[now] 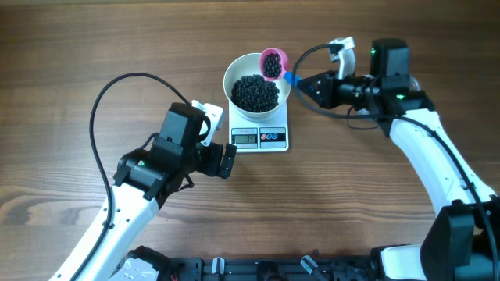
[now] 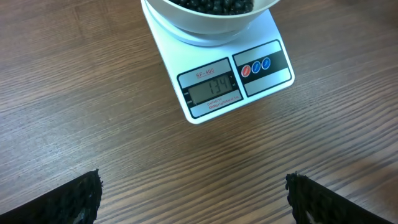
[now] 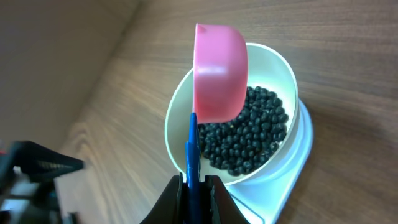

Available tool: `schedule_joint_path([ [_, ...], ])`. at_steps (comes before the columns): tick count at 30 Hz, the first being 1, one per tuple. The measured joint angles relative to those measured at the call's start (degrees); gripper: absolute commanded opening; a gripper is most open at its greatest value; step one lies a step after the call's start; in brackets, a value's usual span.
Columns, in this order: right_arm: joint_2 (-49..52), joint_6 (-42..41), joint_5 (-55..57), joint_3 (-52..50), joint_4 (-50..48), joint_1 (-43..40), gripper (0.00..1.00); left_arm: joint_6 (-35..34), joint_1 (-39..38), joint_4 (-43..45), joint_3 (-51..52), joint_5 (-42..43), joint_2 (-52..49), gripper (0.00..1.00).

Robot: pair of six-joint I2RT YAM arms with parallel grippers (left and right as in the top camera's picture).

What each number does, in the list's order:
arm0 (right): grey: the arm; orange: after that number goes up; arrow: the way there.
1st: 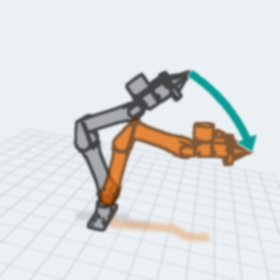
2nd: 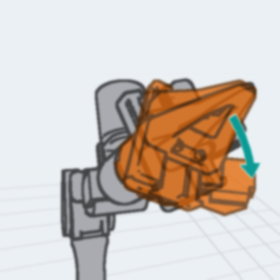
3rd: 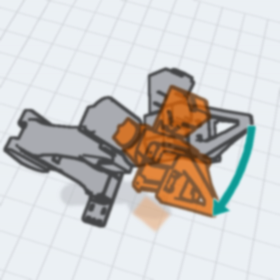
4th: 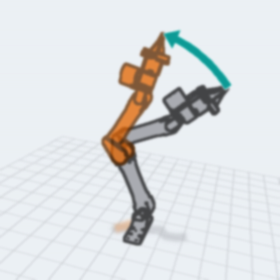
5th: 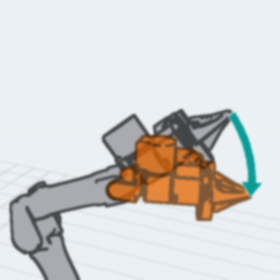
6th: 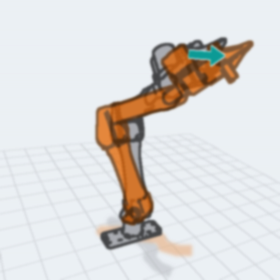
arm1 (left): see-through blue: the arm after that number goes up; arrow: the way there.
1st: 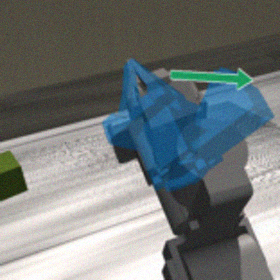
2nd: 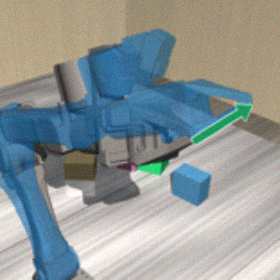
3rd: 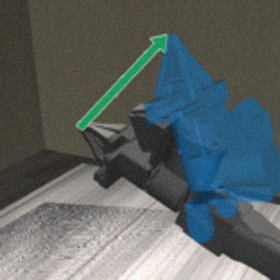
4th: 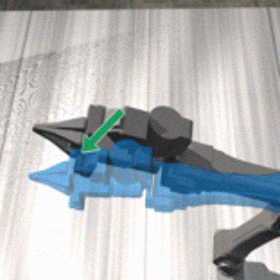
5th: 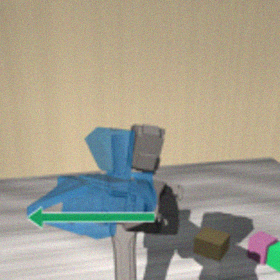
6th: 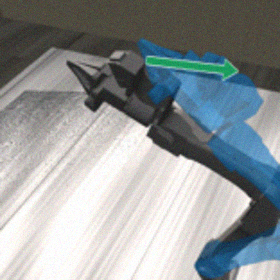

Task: Scoop item into bowl and weigh 150g on scale
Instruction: 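Lift the filled scoop and carry it leftward toward the white bowl, then tip the pink scoop over the white bowl to pour beans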

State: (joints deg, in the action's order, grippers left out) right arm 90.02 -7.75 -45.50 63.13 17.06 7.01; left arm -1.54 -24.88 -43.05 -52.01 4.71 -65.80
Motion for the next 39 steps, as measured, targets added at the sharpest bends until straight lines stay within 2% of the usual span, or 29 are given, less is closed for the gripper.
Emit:
schedule_joint_path([
  [20, 0.0, 11.6, 10.0, 0.0, -1.3, 7.2, 0.04, 0.0, 0.0, 0.0, 0.0, 0.0, 0.0, 1.0],
  [39, 0.0, 13.7, 13.0, 0.0, -2.2, 7.7, 0.04, 0.0, 0.0, 0.0, 0.0, 0.0, 0.0, 1.0],
])
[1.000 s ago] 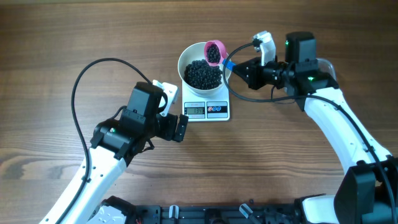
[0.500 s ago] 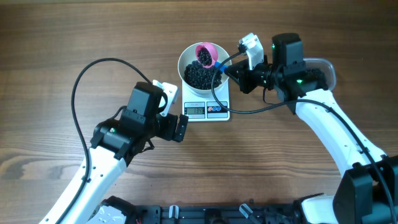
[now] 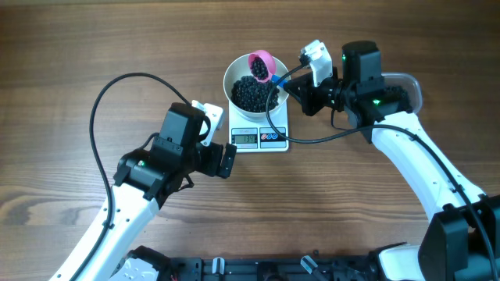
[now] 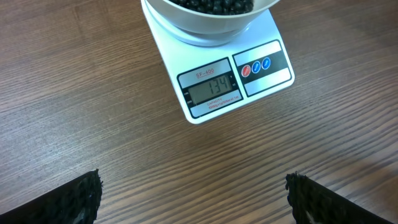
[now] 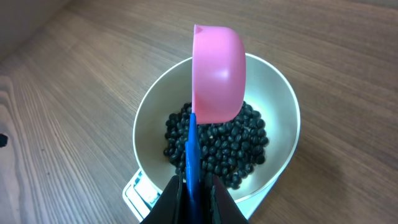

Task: Scoop item into bowl and weigh 150g on scale
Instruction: 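Tip the pink scoop over the white bowl to pour beans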

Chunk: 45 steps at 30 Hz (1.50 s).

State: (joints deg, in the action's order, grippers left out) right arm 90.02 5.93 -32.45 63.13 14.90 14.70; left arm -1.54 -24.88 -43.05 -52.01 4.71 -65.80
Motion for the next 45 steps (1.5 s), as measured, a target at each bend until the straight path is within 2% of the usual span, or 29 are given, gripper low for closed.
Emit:
schedule_joint_path([
  [9, 0.0, 4.9, 1.4, 0.0, -0.4, 0.4, 0.04, 0.0, 0.0, 0.0, 0.0, 0.0, 0.0, 1.0],
  [45, 0.0, 4.2, 3.6, 0.0, -0.3, 0.9, 0.04, 0.0, 0.0, 0.0, 0.0, 0.0, 0.0, 1.0],
])
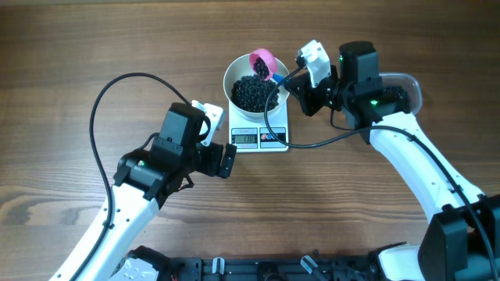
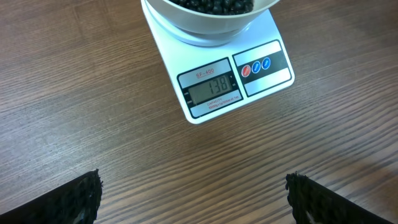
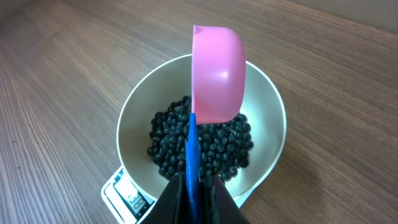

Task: Scoop item into bowl and weigh 150g on scale
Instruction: 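Tip the pink scoop over the white bowl to pour beans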

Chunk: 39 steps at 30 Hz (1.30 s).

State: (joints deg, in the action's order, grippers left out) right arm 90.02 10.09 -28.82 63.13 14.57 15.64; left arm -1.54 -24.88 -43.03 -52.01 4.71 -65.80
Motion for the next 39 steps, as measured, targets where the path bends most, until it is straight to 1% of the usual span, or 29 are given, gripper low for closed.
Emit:
schedule_joint_path([
  [39, 0.0, -0.9, 0.8, 0.0, 0.0, 0.2, 0.04, 0.0, 0.0, 0.0, 0.0, 0.0, 0.0, 1.0],
])
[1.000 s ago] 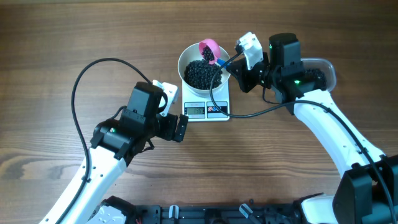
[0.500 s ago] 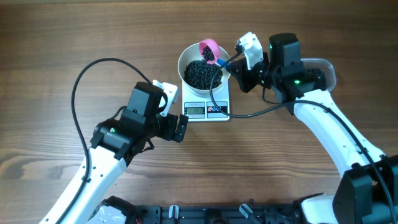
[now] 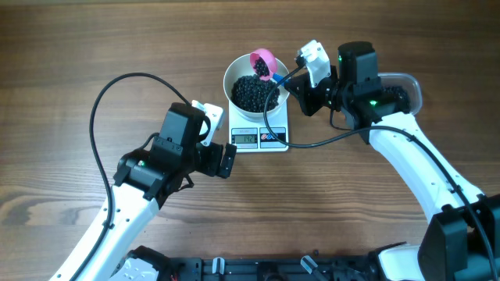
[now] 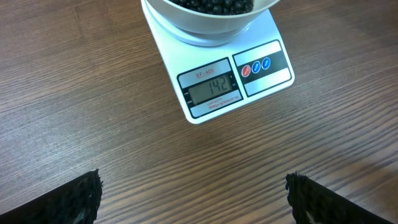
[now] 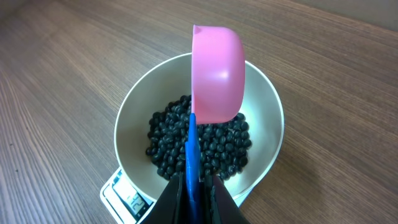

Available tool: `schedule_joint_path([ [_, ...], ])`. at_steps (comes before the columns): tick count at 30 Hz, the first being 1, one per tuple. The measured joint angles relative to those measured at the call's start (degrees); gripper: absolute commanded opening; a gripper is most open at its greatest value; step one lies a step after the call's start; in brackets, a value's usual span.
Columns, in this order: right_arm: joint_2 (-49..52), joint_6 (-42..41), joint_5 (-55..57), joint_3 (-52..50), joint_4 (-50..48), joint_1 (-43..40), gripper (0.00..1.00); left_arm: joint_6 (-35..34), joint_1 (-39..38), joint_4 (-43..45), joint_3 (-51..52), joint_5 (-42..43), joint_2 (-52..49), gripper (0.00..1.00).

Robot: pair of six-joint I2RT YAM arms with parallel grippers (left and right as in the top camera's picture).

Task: Scoop item into bowl and weigh 150g on scale
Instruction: 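Tip the pink scoop over the white bowl to pour beans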

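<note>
A white bowl (image 3: pixel 234 74) of black beans (image 3: pixel 251 92) sits on a white scale (image 3: pixel 262 136). The scale's display (image 4: pixel 208 87) reads 142 in the left wrist view. My right gripper (image 5: pixel 193 183) is shut on the blue handle of a pink scoop (image 5: pixel 217 74), tilted over the bowl (image 5: pixel 261 106) and its beans (image 5: pixel 199 149). From overhead the scoop (image 3: pixel 261 63) hangs over the bowl's far rim with a few beans in it. My left gripper (image 4: pixel 193 193) is open, low over the bare table in front of the scale (image 4: pixel 273 37).
A clear container (image 3: pixel 402 84) lies partly under my right arm at the back right. The wooden table (image 3: pixel 78 47) spreads all round the scale. A black cable (image 3: pixel 98 117) loops up from the left arm.
The scale reading rose from 138 to 142. The right gripper and the scoop stand almost where they were over the bowl. The left arm has not moved.
The scale read 134 while my right gripper held the scoop at the bowl's far right rim, then over the bowl. After that the reading was 138, and now it is 142, with the scoop tilted over the beans. The left gripper stayed open throughout.
</note>
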State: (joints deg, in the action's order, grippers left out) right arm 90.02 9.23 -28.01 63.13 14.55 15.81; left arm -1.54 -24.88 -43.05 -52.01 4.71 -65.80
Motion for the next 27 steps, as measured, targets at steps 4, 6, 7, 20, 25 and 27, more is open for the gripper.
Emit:
schedule_joint_path([
  [4, 0.0, 0.0, 0.0, 0.0, 0.0, 0.0, 0.04, 0.0, 0.0, 0.0, 0.0, 0.0, 0.0, 1.0],
  [6, 0.0, 0.0, 0.0, 0.0, 0.0, 0.0, 0.04, 0.0, 0.0, 0.0, 0.0, 0.0, 0.0, 1.0],
  [7, 0.0, 0.0, 0.0, 0.0, 0.0, 0.0, 0.04, 0.0, 0.0, 0.0, 0.0, 0.0, 0.0, 1.0],
  [20, 0.0, 0.5, -1.0, 0.0, 0.8, 0.0, 0.04, 0.0, 0.0, 0.0, 0.0, 0.0, 0.0, 1.0],
  [25, 0.0, 0.5, -0.4, 0.0, 1.0, 0.0, 0.04, 0.0, 0.0, 0.0, 0.0, 0.0, 0.0, 1.0],
  [27, 0.0, 0.5, -0.3, 0.0, 1.2, 0.0, 0.04, 0.0, 0.0, 0.0, 0.0, 0.0, 0.0, 1.0],
])
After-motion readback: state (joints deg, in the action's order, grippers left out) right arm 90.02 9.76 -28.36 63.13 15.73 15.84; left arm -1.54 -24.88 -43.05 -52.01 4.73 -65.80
